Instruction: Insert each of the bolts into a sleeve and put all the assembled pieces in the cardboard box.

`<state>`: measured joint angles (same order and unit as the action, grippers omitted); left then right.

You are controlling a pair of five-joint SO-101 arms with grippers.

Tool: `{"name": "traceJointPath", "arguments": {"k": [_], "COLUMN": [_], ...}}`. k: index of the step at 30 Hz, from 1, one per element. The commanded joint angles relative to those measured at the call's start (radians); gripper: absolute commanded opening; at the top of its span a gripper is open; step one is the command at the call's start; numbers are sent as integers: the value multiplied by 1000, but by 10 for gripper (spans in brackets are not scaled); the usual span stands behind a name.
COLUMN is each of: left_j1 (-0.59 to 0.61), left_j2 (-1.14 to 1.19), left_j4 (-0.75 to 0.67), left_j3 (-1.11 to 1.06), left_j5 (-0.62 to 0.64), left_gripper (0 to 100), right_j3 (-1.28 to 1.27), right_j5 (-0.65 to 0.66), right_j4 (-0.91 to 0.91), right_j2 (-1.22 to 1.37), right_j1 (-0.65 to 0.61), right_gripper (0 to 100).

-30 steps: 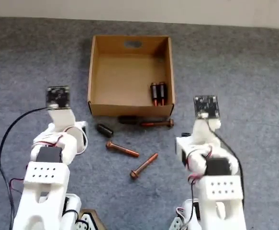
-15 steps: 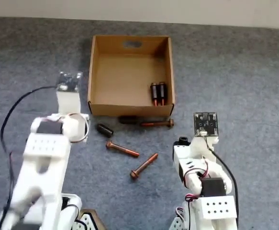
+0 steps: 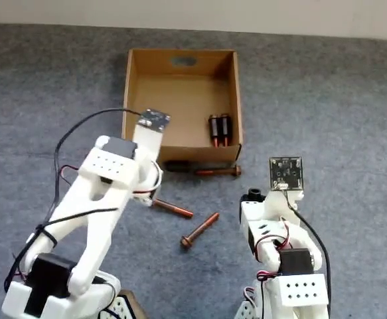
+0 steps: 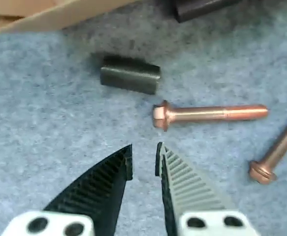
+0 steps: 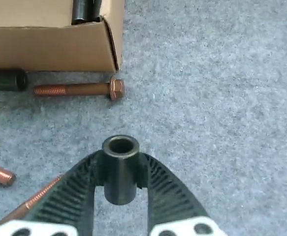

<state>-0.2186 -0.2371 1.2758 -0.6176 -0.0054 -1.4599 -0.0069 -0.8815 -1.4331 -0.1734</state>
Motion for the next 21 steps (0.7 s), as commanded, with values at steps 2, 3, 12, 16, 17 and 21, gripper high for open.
{"name": "traceJointPath", "arguments": {"k": [2, 3, 12, 16, 17, 21], "left_j1": [-61, -65, -56, -41, -35, -8], "left_j2": [-45, -44, 1, 42, 54, 82], "left_j4": [-110, -147, -264, -308, -316, -336], "left_j3": [-62, -88, -131, -130, -130, -128], "left_j5": [-3, -3, -3, -3, -3, -6], "left_gripper": [106, 106, 106, 106, 106, 106], "right_j3": [8, 8, 8, 8, 8, 8], "right_j5": [-9, -9, -8, -8, -8, -8], "right_j4": [16, 16, 15, 15, 15, 15], "right_j2": [-13, -13, -13, -13, -13, -13], "right_j1": [-10, -10, -10, -10, -10, -10], "right_gripper": [6, 6, 6, 6, 6, 6]}}
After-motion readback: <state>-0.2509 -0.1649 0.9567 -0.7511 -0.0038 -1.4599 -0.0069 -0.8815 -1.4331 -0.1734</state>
